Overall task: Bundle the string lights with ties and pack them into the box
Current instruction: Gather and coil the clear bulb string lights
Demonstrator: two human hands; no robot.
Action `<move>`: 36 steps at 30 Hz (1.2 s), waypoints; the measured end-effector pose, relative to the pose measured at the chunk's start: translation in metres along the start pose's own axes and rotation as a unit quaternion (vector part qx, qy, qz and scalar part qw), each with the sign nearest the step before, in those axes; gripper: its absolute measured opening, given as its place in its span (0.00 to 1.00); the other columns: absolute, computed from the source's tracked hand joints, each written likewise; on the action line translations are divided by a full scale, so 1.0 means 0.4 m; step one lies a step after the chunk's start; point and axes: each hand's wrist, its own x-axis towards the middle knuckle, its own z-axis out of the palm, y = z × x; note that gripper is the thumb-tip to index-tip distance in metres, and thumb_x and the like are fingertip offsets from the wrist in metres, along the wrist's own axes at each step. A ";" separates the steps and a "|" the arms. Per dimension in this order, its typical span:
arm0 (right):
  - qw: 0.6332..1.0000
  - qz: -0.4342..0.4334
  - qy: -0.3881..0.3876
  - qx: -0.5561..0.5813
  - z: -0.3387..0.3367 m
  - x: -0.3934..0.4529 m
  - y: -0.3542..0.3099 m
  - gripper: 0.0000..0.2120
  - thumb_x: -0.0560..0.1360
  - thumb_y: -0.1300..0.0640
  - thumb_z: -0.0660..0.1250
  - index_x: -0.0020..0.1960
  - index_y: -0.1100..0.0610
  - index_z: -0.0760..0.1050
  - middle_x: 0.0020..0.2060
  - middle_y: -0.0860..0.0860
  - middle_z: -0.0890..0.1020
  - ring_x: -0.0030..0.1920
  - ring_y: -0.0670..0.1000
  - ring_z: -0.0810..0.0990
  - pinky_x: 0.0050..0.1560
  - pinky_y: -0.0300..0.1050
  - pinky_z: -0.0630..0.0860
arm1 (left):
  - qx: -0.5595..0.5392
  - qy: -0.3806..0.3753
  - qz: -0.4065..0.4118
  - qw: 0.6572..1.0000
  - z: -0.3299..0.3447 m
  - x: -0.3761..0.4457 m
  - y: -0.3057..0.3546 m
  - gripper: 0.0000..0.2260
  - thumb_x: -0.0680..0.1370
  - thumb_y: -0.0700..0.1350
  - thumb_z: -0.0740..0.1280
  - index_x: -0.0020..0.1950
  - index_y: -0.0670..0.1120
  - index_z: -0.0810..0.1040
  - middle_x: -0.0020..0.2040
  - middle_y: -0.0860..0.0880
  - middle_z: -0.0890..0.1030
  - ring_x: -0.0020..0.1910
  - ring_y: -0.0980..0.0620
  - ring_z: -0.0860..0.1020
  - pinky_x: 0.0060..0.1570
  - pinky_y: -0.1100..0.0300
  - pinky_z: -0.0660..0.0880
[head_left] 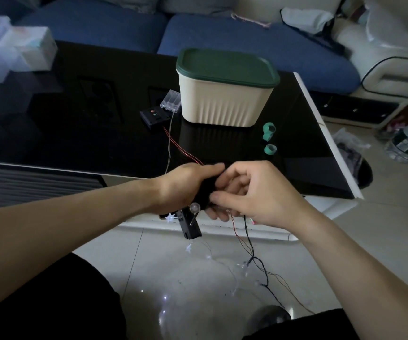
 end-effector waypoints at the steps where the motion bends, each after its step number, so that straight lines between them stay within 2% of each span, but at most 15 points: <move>1: 1.000 0.003 -0.003 0.007 -0.003 0.000 0.000 0.09 0.71 0.57 0.79 0.46 0.56 0.79 0.32 0.50 0.85 0.30 0.45 0.83 0.30 0.34 0.74 | 0.029 -0.007 -0.006 1.000 0.002 -0.003 0.002 0.28 0.84 0.57 0.52 0.51 0.34 0.78 0.40 0.37 0.82 0.35 0.42 0.81 0.37 0.52 0.66; 4: 0.998 -0.001 -0.043 -0.035 -0.013 0.002 0.003 0.15 0.68 0.55 0.81 0.43 0.54 0.74 0.34 0.50 0.85 0.31 0.43 0.81 0.33 0.37 0.75 | 0.095 -0.011 -0.017 0.995 0.006 -0.010 0.008 0.31 0.84 0.58 0.49 0.49 0.31 0.77 0.35 0.37 0.79 0.26 0.46 0.74 0.24 0.62 0.63; 7: 0.996 0.004 -0.071 -0.057 -0.023 0.000 0.000 0.21 0.66 0.51 0.82 0.41 0.52 0.68 0.34 0.50 0.84 0.29 0.43 0.78 0.31 0.39 0.73 | 0.139 0.005 -0.024 0.990 0.002 -0.006 0.002 0.30 0.83 0.59 0.54 0.45 0.32 0.78 0.29 0.38 0.77 0.25 0.44 0.70 0.23 0.60 0.59; 9: 0.993 0.023 -0.095 -0.068 -0.028 -0.003 -0.005 0.22 0.66 0.48 0.81 0.41 0.53 0.68 0.34 0.51 0.85 0.31 0.47 0.82 0.34 0.47 0.77 | 0.139 0.016 -0.034 0.990 0.002 -0.006 0.002 0.26 0.82 0.56 0.58 0.39 0.35 0.78 0.25 0.41 0.74 0.22 0.45 0.69 0.23 0.59 0.61; 11: 0.984 0.066 -0.142 -0.081 -0.036 -0.001 -0.002 0.21 0.66 0.46 0.80 0.44 0.54 0.71 0.34 0.52 0.86 0.36 0.50 0.86 0.45 0.55 0.81 | 0.122 0.022 -0.045 0.991 0.004 -0.006 0.004 0.23 0.83 0.54 0.57 0.39 0.39 0.78 0.23 0.44 0.73 0.20 0.48 0.68 0.24 0.59 0.61; 13: 0.972 0.111 -0.192 -0.083 -0.044 0.000 0.013 0.17 0.69 0.48 0.79 0.49 0.54 0.76 0.37 0.51 0.87 0.41 0.51 0.87 0.54 0.57 0.82 | 0.107 0.040 -0.057 0.992 -0.001 -0.005 0.004 0.21 0.84 0.53 0.56 0.40 0.41 0.77 0.23 0.45 0.73 0.18 0.49 0.68 0.22 0.61 0.62; 16: 0.960 0.124 -0.227 -0.109 -0.052 -0.001 0.029 0.08 0.73 0.53 0.76 0.49 0.55 0.81 0.39 0.51 0.87 0.45 0.53 0.87 0.56 0.57 0.82 | 0.092 0.066 -0.058 0.992 -0.014 -0.004 0.001 0.20 0.84 0.52 0.56 0.41 0.40 0.77 0.24 0.44 0.73 0.19 0.49 0.67 0.23 0.60 0.62; 18: 0.961 0.121 -0.237 -0.080 -0.054 -0.005 0.032 0.04 0.77 0.56 0.73 0.46 0.57 0.82 0.40 0.53 0.87 0.45 0.54 0.87 0.56 0.55 0.82 | 0.076 0.077 -0.052 0.993 -0.022 -0.002 -0.004 0.20 0.84 0.52 0.56 0.42 0.40 0.77 0.25 0.44 0.73 0.20 0.48 0.67 0.24 0.58 0.61; 23: 0.985 0.014 -0.171 0.030 -0.062 -0.010 0.015 0.04 0.78 0.56 0.72 0.46 0.56 0.83 0.36 0.54 0.84 0.37 0.52 0.84 0.44 0.46 0.79 | 0.104 0.063 -0.064 0.991 -0.027 -0.001 -0.006 0.22 0.85 0.53 0.53 0.45 0.38 0.76 0.32 0.39 0.77 0.22 0.47 0.74 0.23 0.60 0.65; 26: 0.992 -0.039 -0.108 0.050 -0.052 -0.010 0.007 0.04 0.77 0.57 0.72 0.46 0.56 0.84 0.35 0.52 0.84 0.35 0.50 0.82 0.41 0.44 0.79 | 0.116 0.008 -0.085 0.990 -0.022 -0.004 -0.011 0.30 0.84 0.59 0.48 0.50 0.34 0.76 0.37 0.37 0.80 0.24 0.46 0.76 0.22 0.63 0.68; 30: 0.999 -0.049 -0.008 0.005 -0.043 0.008 0.027 0.04 0.74 0.56 0.75 0.43 0.55 0.84 0.34 0.51 0.85 0.32 0.46 0.82 0.38 0.44 0.79 | 0.071 -0.088 -0.096 0.989 -0.026 0.002 -0.025 0.40 0.78 0.70 0.47 0.62 0.35 0.73 0.42 0.37 0.79 0.30 0.43 0.76 0.27 0.58 0.74; 31: 0.999 -0.039 -0.002 0.002 -0.045 0.013 0.035 0.04 0.73 0.56 0.76 0.43 0.55 0.84 0.33 0.51 0.85 0.32 0.45 0.81 0.38 0.43 0.78 | 0.064 -0.096 -0.096 0.989 -0.025 0.001 -0.023 0.40 0.77 0.70 0.47 0.60 0.34 0.74 0.40 0.38 0.79 0.28 0.43 0.76 0.26 0.59 0.74; 33: 1.000 -0.018 0.000 0.010 -0.048 0.020 0.048 0.04 0.72 0.56 0.77 0.43 0.56 0.83 0.34 0.50 0.85 0.34 0.46 0.83 0.40 0.42 0.79 | 0.059 -0.087 -0.089 0.991 -0.018 -0.005 -0.010 0.35 0.80 0.66 0.47 0.45 0.35 0.75 0.32 0.40 0.79 0.23 0.46 0.75 0.22 0.63 0.71; 34: 1.000 -0.012 0.000 0.018 -0.048 0.023 0.053 0.04 0.72 0.57 0.77 0.44 0.56 0.83 0.35 0.50 0.85 0.35 0.47 0.84 0.41 0.42 0.80 | 0.060 -0.076 -0.083 0.992 -0.014 -0.008 -0.005 0.32 0.81 0.63 0.48 0.37 0.38 0.72 0.28 0.40 0.78 0.22 0.47 0.75 0.21 0.65 0.69; 36: 0.999 -0.011 -0.003 0.042 -0.047 0.028 0.060 0.04 0.74 0.59 0.75 0.48 0.57 0.83 0.37 0.51 0.86 0.38 0.47 0.84 0.43 0.41 0.80 | 0.062 -0.064 -0.064 0.994 -0.009 -0.011 -0.001 0.28 0.81 0.61 0.53 0.30 0.42 0.68 0.27 0.38 0.78 0.22 0.46 0.74 0.23 0.62 0.67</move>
